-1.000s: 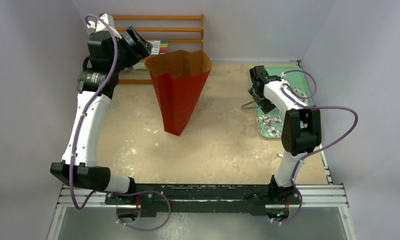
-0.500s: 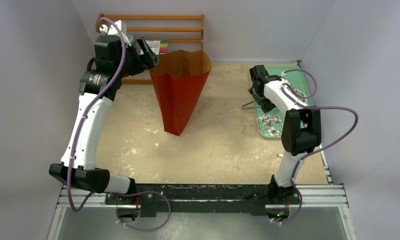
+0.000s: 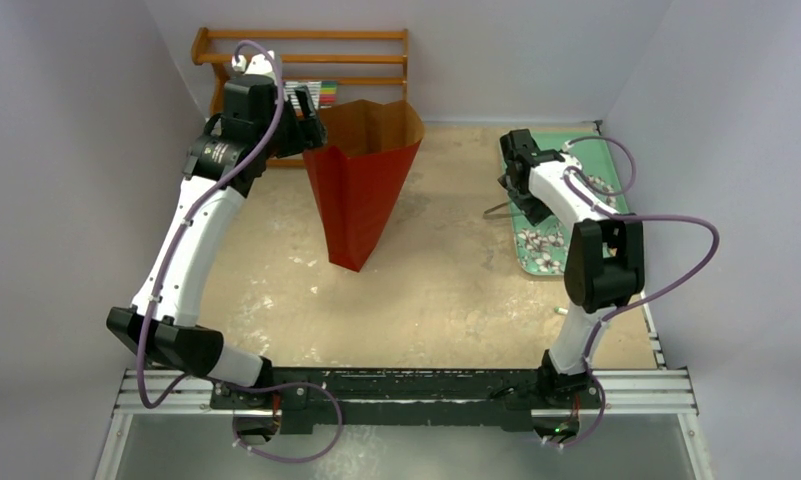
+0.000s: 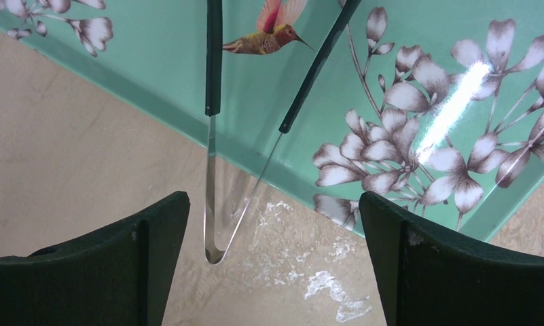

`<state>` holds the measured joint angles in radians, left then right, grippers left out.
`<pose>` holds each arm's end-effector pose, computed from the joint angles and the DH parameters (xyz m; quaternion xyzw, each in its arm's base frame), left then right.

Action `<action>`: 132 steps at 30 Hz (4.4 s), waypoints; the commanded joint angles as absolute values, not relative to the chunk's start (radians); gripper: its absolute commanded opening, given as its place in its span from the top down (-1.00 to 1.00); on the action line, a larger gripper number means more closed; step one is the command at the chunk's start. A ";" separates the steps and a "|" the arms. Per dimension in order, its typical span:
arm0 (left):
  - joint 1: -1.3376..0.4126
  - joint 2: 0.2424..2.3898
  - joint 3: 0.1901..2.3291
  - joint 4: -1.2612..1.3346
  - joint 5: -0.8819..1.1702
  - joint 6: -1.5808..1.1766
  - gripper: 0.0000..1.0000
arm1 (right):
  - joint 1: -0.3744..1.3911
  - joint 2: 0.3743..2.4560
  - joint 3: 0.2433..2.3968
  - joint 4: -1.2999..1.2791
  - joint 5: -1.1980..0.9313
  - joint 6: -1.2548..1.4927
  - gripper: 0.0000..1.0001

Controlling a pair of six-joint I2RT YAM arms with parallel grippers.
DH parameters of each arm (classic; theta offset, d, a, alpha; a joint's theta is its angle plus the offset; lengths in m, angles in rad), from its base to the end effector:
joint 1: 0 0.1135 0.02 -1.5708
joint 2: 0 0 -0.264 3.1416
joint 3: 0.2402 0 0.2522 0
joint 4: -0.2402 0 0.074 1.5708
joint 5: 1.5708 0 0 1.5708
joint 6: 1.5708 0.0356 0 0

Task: Take the fake bread out of the paper bag
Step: Adjust the paper bag at the center of the board.

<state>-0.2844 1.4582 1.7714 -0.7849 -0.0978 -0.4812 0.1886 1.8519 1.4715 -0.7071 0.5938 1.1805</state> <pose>0.2912 -0.0815 0.4587 -0.1091 0.8451 -0.1562 0.4995 0.3879 0.0538 0.2402 0.5034 0.7833 -0.0754 0.3569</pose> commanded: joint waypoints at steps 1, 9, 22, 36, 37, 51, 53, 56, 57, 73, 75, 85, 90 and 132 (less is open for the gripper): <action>-0.297 1.457 1.795 -0.768 -0.171 -0.448 -0.40 | 0.230 1.774 1.523 -0.733 0.677 1.131 -0.93; -0.299 1.455 1.779 -0.760 -0.193 -0.442 -0.10 | 0.399 1.738 1.500 -0.572 0.555 1.025 -0.51; -0.301 1.442 1.752 -0.757 -0.179 -0.430 0.70 | 0.507 1.789 1.346 -0.208 0.221 1.029 1.00; -0.320 1.378 1.713 -0.738 -0.156 -0.430 1.00 | 0.578 2.002 1.434 -0.062 0.044 1.108 1.00; -0.321 1.365 1.707 -0.737 -0.158 -0.431 1.00 | 0.581 2.015 1.441 -0.045 0.031 1.109 1.00; -0.384 1.256 1.685 -0.686 -0.177 -0.431 1.00 | 0.607 2.178 1.516 0.155 -0.210 1.129 1.00; -0.402 1.257 1.678 -0.677 -0.173 -0.430 1.00 | 0.617 2.204 1.539 0.157 -0.229 1.127 1.00; -0.447 1.271 1.671 -0.676 -0.187 -0.428 1.00 | 0.631 2.235 1.573 0.156 -0.249 1.127 1.00; -0.469 1.276 1.668 -0.678 -0.200 -0.427 1.00 | 0.635 2.243 1.580 0.157 -0.254 1.129 1.00; -0.851 1.302 1.551 -0.839 -0.704 -0.646 1.00 | 0.604 2.358 1.790 0.110 -0.321 1.130 1.00; -0.854 1.280 1.494 -0.838 -0.756 -0.674 1.00 | 0.595 2.369 1.804 0.108 -0.325 1.127 1.00; -0.853 1.213 1.280 -0.688 -0.960 -0.712 1.00 | 0.560 2.442 1.895 0.058 -0.336 1.070 1.00; -0.852 1.262 1.300 -0.619 -0.952 -0.678 1.00 | 0.536 2.422 1.872 0.015 -0.293 1.019 1.00; -0.853 1.084 1.183 -0.700 -0.893 -0.702 1.00 | 0.307 1.916 1.671 -0.743 0.520 1.112 -1.00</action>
